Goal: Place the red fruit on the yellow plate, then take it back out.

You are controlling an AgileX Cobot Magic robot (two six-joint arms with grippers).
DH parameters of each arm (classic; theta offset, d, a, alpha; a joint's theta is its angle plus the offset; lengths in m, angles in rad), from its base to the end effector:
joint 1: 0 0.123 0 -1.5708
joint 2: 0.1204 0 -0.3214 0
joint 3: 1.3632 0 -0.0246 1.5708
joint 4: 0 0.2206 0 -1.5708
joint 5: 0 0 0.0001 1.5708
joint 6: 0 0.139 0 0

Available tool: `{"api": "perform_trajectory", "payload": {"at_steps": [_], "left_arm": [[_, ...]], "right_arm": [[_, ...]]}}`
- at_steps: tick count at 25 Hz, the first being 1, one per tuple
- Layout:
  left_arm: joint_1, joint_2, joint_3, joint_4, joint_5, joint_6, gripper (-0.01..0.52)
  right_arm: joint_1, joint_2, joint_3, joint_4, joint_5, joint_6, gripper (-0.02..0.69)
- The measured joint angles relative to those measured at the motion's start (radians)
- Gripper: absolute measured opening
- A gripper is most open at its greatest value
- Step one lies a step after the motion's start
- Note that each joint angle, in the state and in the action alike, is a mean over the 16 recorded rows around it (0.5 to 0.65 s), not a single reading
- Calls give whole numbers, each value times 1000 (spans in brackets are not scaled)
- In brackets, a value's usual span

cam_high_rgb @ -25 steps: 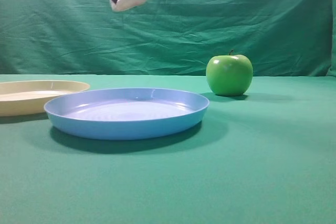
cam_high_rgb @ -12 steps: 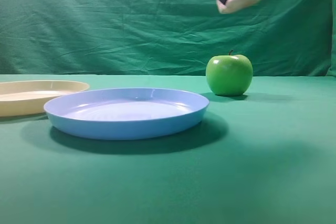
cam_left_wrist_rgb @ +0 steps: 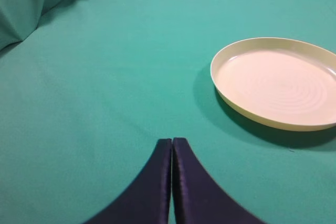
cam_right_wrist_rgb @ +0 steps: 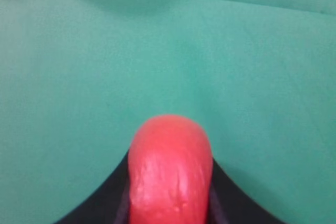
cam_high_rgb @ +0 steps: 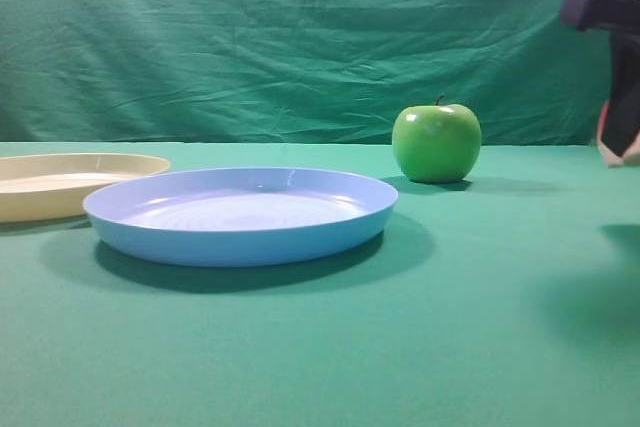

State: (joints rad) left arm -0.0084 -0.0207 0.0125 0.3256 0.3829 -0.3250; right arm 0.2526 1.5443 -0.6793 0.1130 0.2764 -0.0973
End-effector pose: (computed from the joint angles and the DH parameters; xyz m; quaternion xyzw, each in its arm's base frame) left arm 0.0306 0.0164 0.1637 -0.0415 0.7939 0.0386 0.6054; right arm 0.2636 0.0725 0.1850 -0.1202 0.9590 0.0485 0.2520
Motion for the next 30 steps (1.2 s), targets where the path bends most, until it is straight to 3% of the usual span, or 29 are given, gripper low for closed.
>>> {"api": "perform_trajectory", "payload": {"at_steps": [11,15,20,30], "left_arm": [[0,0,0,0,0,0,0],[0,0,0,0,0,0,0],[0,0,0,0,0,0,0],[0,0,0,0,0,0,0]], "right_arm": [[-1,-35,-14,0,19,-3,607],[-1,-76,-67,0,101,-3,651],[-1,-158,-140,0,227,-4,558],[-1,-407,-208,33,415,-4,156]]}}
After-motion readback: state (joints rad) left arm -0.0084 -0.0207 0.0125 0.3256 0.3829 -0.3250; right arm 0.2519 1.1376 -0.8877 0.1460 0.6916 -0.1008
